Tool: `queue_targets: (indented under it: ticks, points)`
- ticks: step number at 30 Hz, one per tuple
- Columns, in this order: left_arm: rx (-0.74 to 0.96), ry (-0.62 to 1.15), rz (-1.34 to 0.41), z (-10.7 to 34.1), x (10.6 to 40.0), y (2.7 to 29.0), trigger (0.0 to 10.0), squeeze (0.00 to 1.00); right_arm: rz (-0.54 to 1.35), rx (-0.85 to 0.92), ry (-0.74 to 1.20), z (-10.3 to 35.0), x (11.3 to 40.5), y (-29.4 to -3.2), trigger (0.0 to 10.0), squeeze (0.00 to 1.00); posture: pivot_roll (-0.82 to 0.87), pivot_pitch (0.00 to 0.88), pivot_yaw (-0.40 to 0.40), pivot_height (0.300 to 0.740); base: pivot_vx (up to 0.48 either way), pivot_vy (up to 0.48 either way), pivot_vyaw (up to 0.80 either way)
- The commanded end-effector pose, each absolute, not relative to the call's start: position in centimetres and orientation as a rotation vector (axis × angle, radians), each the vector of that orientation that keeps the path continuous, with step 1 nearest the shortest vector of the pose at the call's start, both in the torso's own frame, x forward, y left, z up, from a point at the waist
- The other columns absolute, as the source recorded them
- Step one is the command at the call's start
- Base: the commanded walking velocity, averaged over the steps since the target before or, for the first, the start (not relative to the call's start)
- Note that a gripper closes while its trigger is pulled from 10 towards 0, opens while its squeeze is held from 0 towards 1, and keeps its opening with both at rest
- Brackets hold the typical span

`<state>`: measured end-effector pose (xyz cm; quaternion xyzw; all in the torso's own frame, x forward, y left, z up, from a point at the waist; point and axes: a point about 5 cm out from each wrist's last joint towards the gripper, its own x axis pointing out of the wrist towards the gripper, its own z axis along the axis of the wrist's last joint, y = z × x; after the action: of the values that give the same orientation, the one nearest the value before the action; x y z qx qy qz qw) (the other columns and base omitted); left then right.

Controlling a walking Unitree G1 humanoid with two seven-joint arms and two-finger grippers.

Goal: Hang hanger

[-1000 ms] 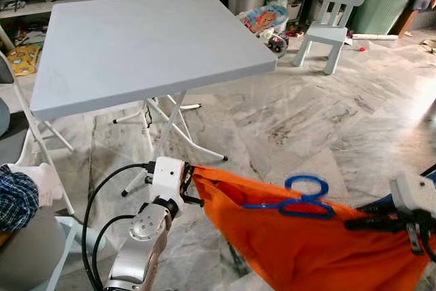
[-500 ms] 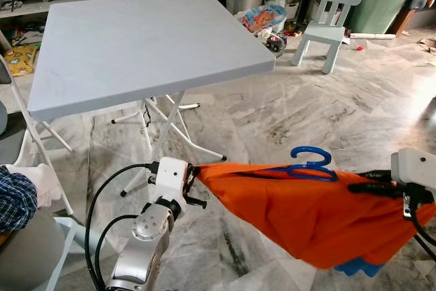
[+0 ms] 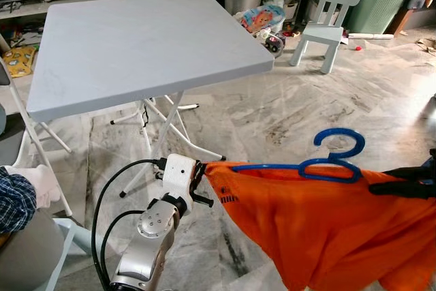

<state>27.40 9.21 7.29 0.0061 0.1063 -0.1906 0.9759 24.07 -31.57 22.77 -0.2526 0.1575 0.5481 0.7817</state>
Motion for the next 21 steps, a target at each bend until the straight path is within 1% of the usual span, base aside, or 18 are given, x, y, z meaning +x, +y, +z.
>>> queue_targets:
  ticks: [1,4,5,6,7,8,9,14,21]
  points:
    - [0.017,0.350,-0.265,5.0,26.9,12.1,0.0,0.00,1.139,-0.556,0.224,25.7,23.8,-32.3,10.0,0.00,-0.03,0.048,-0.025,0.740,0.000,0.000,0.00]
    - [-0.004,0.358,-0.260,5.0,26.9,12.1,0.0,0.00,1.159,-0.550,0.233,25.5,23.7,-32.0,10.0,0.00,-0.03,0.048,-0.024,0.740,0.000,0.000,0.00]
    - [-0.013,0.358,-0.251,5.1,27.0,12.2,0.0,0.00,1.190,-0.561,0.273,24.6,23.5,-31.7,10.0,0.00,-0.03,0.048,-0.026,0.740,0.000,0.000,0.00]
    - [-0.013,0.358,-0.251,5.1,27.0,12.2,0.0,0.00,1.190,-0.561,0.273,24.6,23.5,-31.7,10.0,0.00,-0.03,0.048,-0.026,0.740,0.000,0.000,0.00]
    - [-0.027,0.355,-0.235,5.2,27.2,12.5,0.0,0.00,1.243,-0.568,0.335,23.1,23.0,-31.1,10.0,0.00,-0.03,0.048,-0.026,0.740,0.000,0.000,0.00]
    - [-0.027,0.355,-0.235,5.2,27.2,12.5,0.0,0.00,1.243,-0.568,0.335,23.1,23.0,-31.1,10.0,0.00,-0.03,0.048,-0.026,0.740,0.000,0.000,0.00]
    - [-0.025,0.335,-0.208,5.6,27.6,12.9,0.0,0.00,1.307,-0.568,0.412,21.1,22.2,-30.4,10.0,0.00,-0.02,0.047,-0.029,0.740,0.000,0.000,0.00]
    - [-0.022,0.248,-0.141,7.0,28.4,13.7,0.0,0.00,1.408,-0.592,0.551,17.6,20.5,-29.3,10.0,0.00,-0.02,0.047,-0.029,0.740,0.000,0.000,0.00]
    - [-0.012,0.247,-0.149,7.2,28.5,13.8,0.0,0.00,1.312,-0.685,0.545,16.8,21.5,-29.5,10.0,0.00,-0.02,0.048,-0.024,0.740,0.000,0.000,0.00]
